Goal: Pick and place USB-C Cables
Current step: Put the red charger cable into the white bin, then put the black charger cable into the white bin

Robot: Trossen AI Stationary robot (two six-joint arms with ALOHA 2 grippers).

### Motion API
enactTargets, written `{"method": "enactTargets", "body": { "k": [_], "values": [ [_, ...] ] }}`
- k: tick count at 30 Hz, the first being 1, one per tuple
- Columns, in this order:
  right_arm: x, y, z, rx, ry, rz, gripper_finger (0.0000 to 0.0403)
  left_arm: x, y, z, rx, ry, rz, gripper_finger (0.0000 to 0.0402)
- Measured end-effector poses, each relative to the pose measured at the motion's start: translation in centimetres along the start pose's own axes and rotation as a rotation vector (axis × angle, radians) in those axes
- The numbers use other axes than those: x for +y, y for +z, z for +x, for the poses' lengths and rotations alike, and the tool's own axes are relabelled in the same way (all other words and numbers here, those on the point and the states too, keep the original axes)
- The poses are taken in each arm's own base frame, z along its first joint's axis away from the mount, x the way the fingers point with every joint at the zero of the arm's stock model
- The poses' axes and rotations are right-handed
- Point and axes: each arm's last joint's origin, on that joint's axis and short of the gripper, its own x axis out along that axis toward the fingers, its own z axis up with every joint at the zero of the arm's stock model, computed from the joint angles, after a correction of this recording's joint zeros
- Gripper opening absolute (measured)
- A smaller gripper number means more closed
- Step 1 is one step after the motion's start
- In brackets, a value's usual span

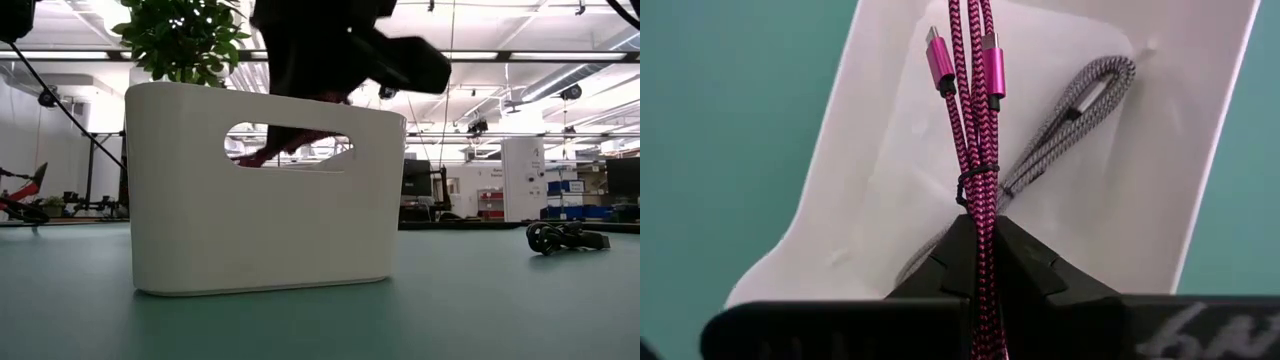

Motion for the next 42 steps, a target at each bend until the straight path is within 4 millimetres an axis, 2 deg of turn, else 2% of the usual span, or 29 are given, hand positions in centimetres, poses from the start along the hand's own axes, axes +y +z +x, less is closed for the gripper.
{"method": "enactTargets", "body": {
  "k": [10,23,33,42],
  "values": [
    [-0.4,0.6,1.4,0.013,-0.030,-0.036,0.0013,0.1,0.0,0.0,-0.005,0.000,-0.002,0.0118],
    [-0.4,0.6,1.5,0.024,-0.029,-0.033,0.0014,0.0,0.0,0.0,-0.003,-0.002,-0.001,0.0118],
    [-0.4,0.6,1.5,0.028,-0.028,-0.023,0.0059,0.0,0.0,0.0,-0.002,-0.002,-0.003,0.0118],
    [-0.3,0.8,1.0,0.027,-0.022,-0.040,0.0074,-0.1,0.0,0.0,-0.002,-0.003,-0.006,0.0118]
  ]
}}
